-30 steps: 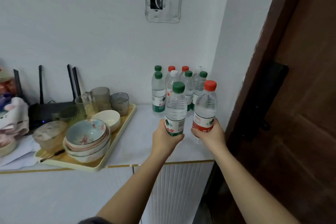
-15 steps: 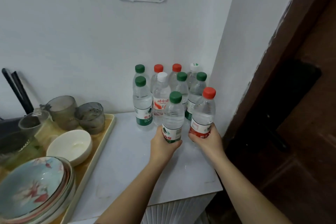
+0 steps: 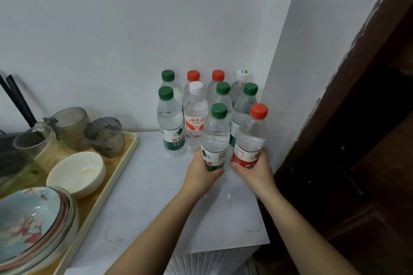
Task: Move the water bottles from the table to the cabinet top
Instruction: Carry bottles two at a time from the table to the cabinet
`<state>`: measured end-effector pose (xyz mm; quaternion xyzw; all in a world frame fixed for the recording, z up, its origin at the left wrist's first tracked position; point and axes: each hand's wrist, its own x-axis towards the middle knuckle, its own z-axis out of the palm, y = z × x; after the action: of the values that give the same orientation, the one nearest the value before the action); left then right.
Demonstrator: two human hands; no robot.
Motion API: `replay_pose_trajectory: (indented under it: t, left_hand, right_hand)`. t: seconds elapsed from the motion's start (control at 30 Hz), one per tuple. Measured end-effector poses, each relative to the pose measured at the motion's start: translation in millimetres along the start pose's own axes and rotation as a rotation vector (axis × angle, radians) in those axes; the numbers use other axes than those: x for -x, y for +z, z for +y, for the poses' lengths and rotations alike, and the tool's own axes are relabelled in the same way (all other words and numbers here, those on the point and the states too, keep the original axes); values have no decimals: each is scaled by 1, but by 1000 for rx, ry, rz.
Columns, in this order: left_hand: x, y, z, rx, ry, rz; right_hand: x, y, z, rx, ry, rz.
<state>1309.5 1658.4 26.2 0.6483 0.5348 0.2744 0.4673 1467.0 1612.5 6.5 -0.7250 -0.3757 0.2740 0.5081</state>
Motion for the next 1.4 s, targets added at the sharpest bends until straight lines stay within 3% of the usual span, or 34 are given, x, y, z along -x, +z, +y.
replay_pose_trajectory:
  t: [0.3,0.57,1.17,1.3,1.4]
  left_hand:
    - [-15,12,10,-37,6,-20]
    - [-18,11,16,-15,-7,-26]
    - [-19,11,13,-41,-28,-42]
    - [-3,4,9,-90,-18,-29]
    - [21,-7,-2,-252,-4,6]
  right_hand:
    - [-20,-2,11,-17,-47,-137]
    - [-31,2,4,-46,-97,-154]
    - [-25,-5,-3,-117,-31,-259]
    - [-3,-11,-8,21,49,-184]
    - [29,-21,-5,337,91,-195]
